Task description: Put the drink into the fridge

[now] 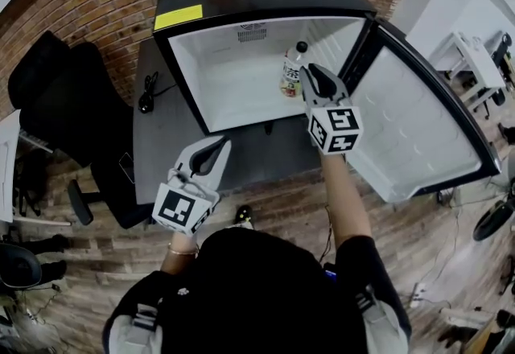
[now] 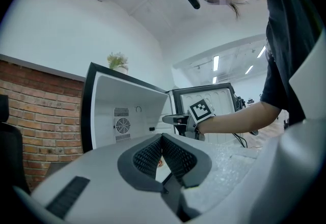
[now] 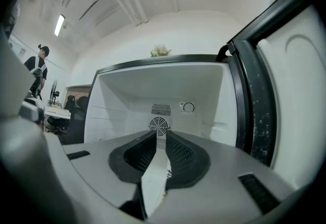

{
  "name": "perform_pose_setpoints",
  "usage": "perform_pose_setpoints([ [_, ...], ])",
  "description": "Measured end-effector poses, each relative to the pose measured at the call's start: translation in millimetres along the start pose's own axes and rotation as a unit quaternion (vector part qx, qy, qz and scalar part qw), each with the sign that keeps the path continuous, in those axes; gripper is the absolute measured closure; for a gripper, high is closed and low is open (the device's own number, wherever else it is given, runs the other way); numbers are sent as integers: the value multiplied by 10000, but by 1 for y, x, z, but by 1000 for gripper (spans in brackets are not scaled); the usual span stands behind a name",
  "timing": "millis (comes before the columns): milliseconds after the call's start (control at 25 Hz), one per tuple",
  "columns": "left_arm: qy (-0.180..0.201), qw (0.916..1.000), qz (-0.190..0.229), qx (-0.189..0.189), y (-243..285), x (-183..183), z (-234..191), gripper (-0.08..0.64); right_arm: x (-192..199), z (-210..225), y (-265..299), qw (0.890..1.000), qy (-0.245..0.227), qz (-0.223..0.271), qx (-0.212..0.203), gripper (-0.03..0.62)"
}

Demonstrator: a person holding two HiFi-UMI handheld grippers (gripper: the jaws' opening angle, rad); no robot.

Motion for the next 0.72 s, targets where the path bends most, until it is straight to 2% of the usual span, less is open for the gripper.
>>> perform_pose_setpoints([
  [200, 15, 10000, -23, 42, 1, -2, 8, 563, -5, -8, -35, 9995, 153, 177, -197, 590],
  [720, -11, 9998, -22, 185, 0, -3, 45, 563, 4, -31, -137, 9977, 505, 377, -259, 594],
])
Point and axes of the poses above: the fingertips, and each gripper's own axes: y forward along the fingers, z to its right, x out of its underside, the point moved 10 cm from there along -y, backward along the fingers, and after that the axes turned 11 degrees about x, right-handed, at the moved point
